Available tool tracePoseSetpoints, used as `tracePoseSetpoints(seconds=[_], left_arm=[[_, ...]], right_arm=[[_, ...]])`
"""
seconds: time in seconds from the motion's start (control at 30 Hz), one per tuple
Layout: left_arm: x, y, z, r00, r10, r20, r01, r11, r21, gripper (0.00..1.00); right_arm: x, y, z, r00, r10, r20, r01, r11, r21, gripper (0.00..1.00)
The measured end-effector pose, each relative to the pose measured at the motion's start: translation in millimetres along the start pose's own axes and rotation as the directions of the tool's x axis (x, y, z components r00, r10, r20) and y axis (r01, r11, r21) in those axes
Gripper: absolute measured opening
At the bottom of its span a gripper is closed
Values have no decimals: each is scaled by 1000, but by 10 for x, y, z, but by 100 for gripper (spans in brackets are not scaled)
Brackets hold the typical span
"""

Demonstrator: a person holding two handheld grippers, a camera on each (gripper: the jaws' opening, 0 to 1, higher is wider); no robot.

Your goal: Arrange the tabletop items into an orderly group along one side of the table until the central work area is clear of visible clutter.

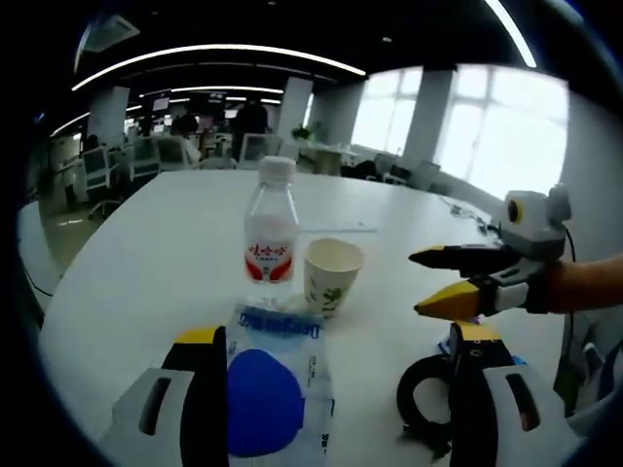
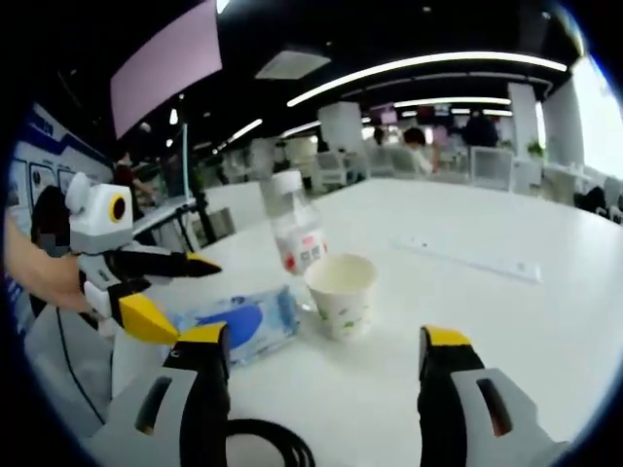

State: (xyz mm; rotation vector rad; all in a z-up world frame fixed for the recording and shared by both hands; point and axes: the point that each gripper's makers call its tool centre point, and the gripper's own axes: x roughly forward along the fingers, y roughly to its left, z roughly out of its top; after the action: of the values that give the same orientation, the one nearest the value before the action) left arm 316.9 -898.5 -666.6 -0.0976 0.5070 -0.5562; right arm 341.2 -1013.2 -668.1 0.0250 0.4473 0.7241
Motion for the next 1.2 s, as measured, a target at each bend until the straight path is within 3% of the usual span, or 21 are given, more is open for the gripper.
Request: tracePoseSetpoints(seconds=[0.4, 1.07, 1.2], left_arm=[[-201, 11, 104, 1000, 15, 15, -15, 1000, 23, 90], [-496, 291, -81, 995, 95, 23, -94, 994, -53, 83], [-556, 375, -161, 993, 119, 19, -117, 990, -74, 83]], right_arm=[[-147, 77, 99, 1000, -17, 20, 18, 1000, -17, 75], [86, 281, 16, 999, 41, -35, -42, 999, -30, 67], [176, 404, -4, 996, 66, -51, -68, 997, -36, 66]])
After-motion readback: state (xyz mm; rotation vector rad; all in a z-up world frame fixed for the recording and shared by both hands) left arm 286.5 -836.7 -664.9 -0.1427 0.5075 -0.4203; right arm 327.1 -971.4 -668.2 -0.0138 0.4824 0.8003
